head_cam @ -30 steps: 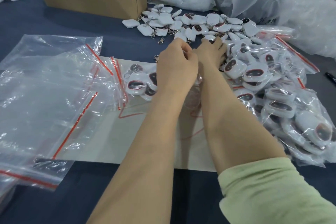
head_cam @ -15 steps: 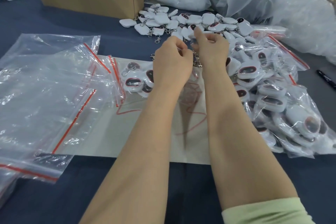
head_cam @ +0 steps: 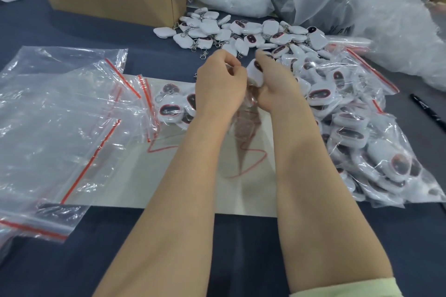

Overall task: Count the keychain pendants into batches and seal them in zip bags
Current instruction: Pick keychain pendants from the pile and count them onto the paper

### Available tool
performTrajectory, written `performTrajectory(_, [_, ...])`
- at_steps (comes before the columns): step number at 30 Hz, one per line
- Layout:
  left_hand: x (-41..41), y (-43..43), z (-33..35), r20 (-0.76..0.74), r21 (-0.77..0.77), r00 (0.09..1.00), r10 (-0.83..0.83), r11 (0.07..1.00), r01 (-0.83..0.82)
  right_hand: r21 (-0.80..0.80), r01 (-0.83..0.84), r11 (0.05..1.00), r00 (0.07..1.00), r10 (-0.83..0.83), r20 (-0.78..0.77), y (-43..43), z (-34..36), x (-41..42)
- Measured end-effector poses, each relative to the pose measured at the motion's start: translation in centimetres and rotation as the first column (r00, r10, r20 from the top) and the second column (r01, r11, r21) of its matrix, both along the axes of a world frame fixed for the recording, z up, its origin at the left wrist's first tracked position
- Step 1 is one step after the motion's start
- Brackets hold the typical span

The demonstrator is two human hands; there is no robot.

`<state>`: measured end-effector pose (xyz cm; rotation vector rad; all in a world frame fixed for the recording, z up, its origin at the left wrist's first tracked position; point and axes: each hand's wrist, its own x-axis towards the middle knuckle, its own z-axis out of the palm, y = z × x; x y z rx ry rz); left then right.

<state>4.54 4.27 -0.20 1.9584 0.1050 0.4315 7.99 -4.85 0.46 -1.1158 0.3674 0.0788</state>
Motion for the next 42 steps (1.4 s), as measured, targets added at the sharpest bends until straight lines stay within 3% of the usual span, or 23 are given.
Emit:
performTrajectory(2, [0.0, 0.0, 0.0, -0.002, 0.003, 1.000, 0.004, 1.000, -0.004, -0.050, -0.111, 0.993, 0.993, 0.113, 0.027, 0.2, -0.1, -0.1])
performTrajectory(4, [0.1, 0.1, -0.1, -0.004, 0.004, 1.000, 0.005, 1.000, -0.005, -0.216, -0.138, 0.966, 0.985, 0.156, 0.067, 0.3, -0.3, 0.0])
performTrajectory(7, [0.0, 0.0, 0.0, -0.003, 0.004, 1.000, 0.010, 1.000, -0.010, -0.474, 0.009, 0.881, 0.981, 0.084, 0.175, 0.3, -0.8, 0.1])
performTrajectory(11, [0.1, 0.1, 0.0, -0.007, 0.006, 1.000, 0.008, 1.000, -0.008, -0.375, 0.036, 0.926, 0.960, 0.072, 0.271, 0.4, -1.3, 0.2])
performTrajectory(16, [0.0, 0.1, 0.1, -0.010, 0.011, 1.000, 0.013, 1.000, -0.013, -0.469, 0.035, 0.882, 0.950, 0.117, 0.291, 0.4, -1.5, 0.5])
performTrajectory(25, [0.0, 0.0, 0.1, -0.011, -0.004, 1.000, 0.004, 1.000, -0.004, -0.254, 0.008, 0.967, 0.951, 0.072, 0.302, 0.8, -1.1, 0.3])
performTrajectory(29, [0.1, 0.1, 0.1, -0.019, -0.004, 1.000, 0.010, 1.000, -0.010, -0.253, 0.005, 0.967, 0.944, 0.078, 0.319, 0.3, -1.0, 0.1])
performTrajectory(34, [0.0, 0.1, 0.1, -0.012, -0.003, 1.000, 0.008, 1.000, -0.008, -0.121, -0.111, 0.986, 0.948, 0.141, 0.285, 0.5, -0.8, -0.2])
performTrajectory(42, [-0.2, 0.1, 0.3, -0.009, -0.060, 1.000, 0.004, 0.998, -0.004, -0.450, -0.051, 0.892, 0.942, 0.192, 0.275, -0.4, 1.0, -0.2])
